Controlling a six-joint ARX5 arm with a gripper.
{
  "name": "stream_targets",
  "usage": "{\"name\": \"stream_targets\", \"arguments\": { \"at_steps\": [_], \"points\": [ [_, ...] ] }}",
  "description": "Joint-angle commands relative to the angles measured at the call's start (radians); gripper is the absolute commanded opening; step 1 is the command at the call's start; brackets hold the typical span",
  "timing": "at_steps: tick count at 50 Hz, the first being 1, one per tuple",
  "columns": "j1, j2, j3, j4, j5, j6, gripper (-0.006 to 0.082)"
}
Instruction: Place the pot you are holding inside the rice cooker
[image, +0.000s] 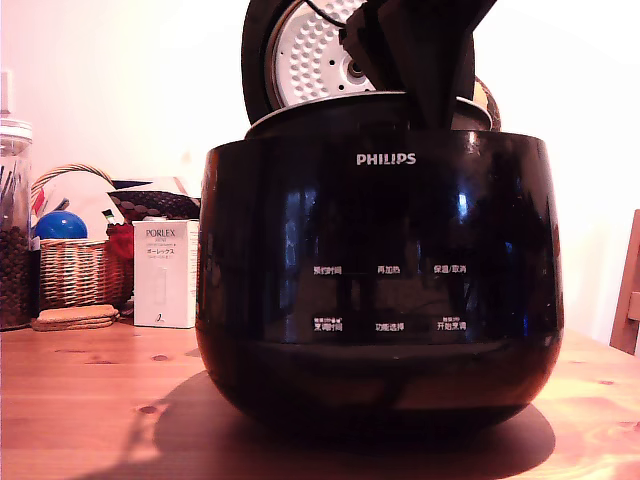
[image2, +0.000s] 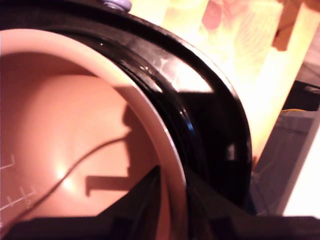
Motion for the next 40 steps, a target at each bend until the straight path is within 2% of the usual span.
{"name": "stream_targets", "arguments": {
  "at_steps": [1,6,23,33,40],
  "points": [
    [-0.019,0.01,0.018,0.011,0.047,0.0,0.0163],
    [-0.019,0.01,0.018,0.01,0.063,0.0,0.0225],
    [-0.019,-0.006,0.018,-0.004,0.143,-0.02,0.0225],
    [-0.02,-0.029,0.018,-0.005,0.267,-0.026,0.0225],
    [-0.019,-0.031,0.018,-0.005,0.28,-0.026,0.0225]
  ]
}}
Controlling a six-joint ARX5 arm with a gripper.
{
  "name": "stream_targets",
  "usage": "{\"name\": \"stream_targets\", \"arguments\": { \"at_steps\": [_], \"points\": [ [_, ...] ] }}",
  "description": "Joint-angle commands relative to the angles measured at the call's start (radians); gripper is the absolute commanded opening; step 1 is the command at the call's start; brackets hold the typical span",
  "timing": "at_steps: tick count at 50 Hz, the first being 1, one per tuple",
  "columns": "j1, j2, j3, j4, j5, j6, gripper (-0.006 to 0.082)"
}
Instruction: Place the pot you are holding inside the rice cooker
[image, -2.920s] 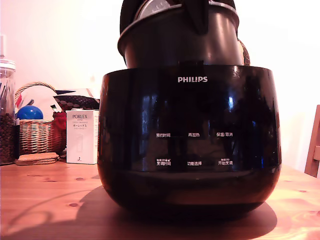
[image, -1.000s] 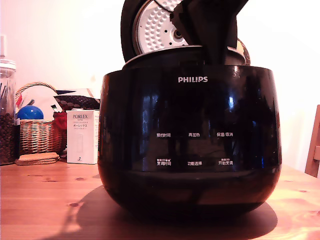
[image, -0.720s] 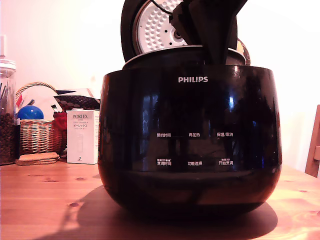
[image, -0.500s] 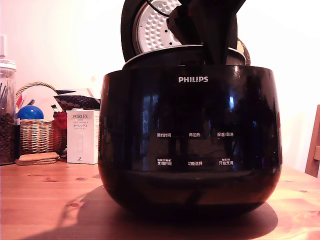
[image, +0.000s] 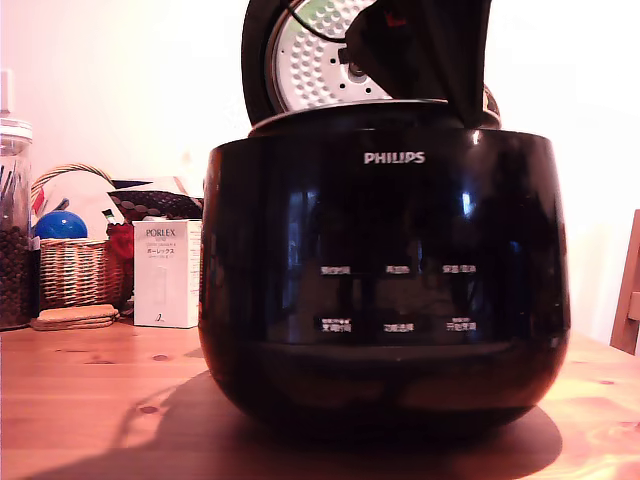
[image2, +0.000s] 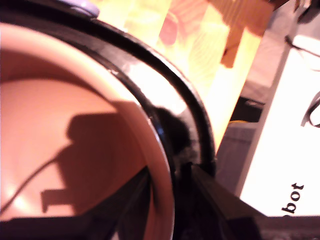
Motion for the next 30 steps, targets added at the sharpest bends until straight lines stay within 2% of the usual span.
{"name": "stream_targets", "arguments": {
  "at_steps": [1,13,18,30],
  "points": [
    [-0.055,-0.029,0.013,0.003,0.06,0.0,0.0225],
    [-0.038,-0.031,0.013,0.002,0.084,0.0,0.0229],
    [-0.027,-0.031,0.013,0.001,0.076,0.0,0.0315],
    [-0.021,-0.031,0.013,-0.001,-0.084,-0.018,0.0319]
  ]
}}
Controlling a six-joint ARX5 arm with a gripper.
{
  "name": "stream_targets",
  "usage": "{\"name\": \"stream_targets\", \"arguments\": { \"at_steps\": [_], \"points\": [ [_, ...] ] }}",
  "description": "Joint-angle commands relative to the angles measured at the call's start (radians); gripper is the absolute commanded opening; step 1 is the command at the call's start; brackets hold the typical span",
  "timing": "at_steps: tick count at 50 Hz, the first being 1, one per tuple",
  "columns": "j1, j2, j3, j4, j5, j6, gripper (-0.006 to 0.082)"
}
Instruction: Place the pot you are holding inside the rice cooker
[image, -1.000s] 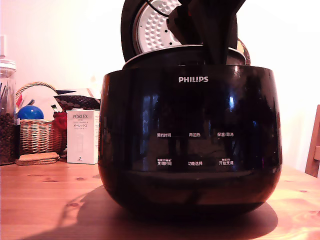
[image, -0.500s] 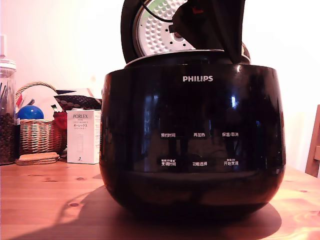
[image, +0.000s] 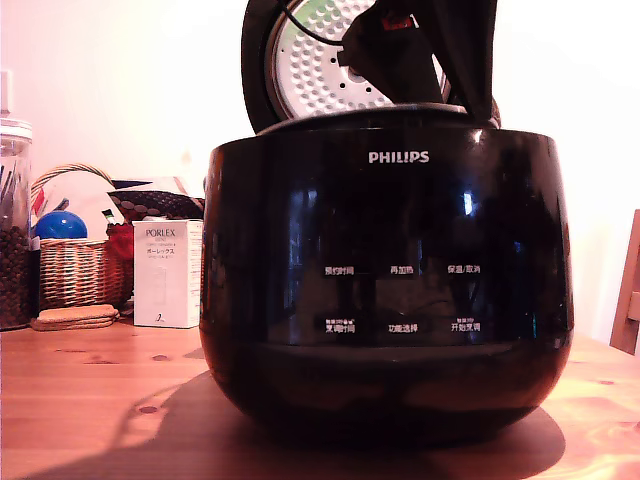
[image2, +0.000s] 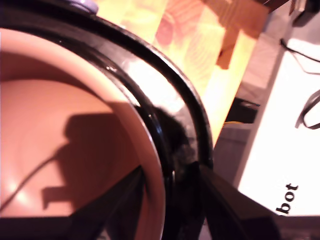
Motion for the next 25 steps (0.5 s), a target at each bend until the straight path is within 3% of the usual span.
{"name": "stream_targets", "arguments": {
  "at_steps": [1,14,25],
  "points": [
    [-0.013,-0.03,0.013,0.001,-0.05,-0.002,0.0319],
    [-0.002,-0.03,0.013,0.001,-0.151,-0.002,0.0321],
    [0.0,-0.036,0.013,0.002,-0.142,-0.003,0.0328]
  ]
}}
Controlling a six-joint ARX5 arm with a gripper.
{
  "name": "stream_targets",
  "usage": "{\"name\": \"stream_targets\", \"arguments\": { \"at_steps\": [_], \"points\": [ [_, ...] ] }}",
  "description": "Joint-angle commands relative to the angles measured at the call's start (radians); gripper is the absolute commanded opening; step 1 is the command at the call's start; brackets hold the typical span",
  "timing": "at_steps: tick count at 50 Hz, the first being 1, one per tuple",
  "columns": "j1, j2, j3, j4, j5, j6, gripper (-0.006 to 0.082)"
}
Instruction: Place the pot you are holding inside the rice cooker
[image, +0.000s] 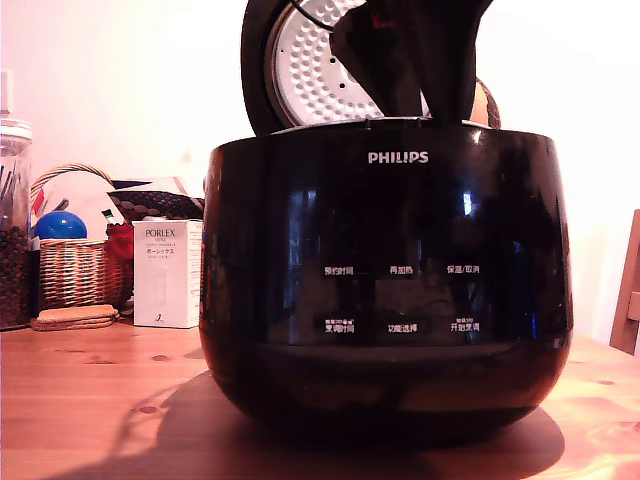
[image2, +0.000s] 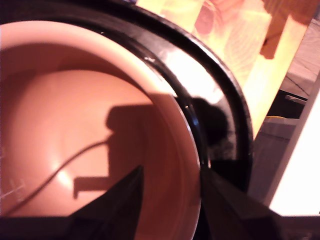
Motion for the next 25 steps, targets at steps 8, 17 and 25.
{"name": "stream_targets", "arguments": {
  "at_steps": [8,17,25],
  "points": [
    [0.004,-0.038,0.013,0.002,0.022,-0.005,0.0328],
    [0.004,-0.052,0.013,0.003,0.096,-0.01,0.0329],
    [0.004,-0.06,0.013,0.003,0.095,-0.01,0.0326]
  ]
}}
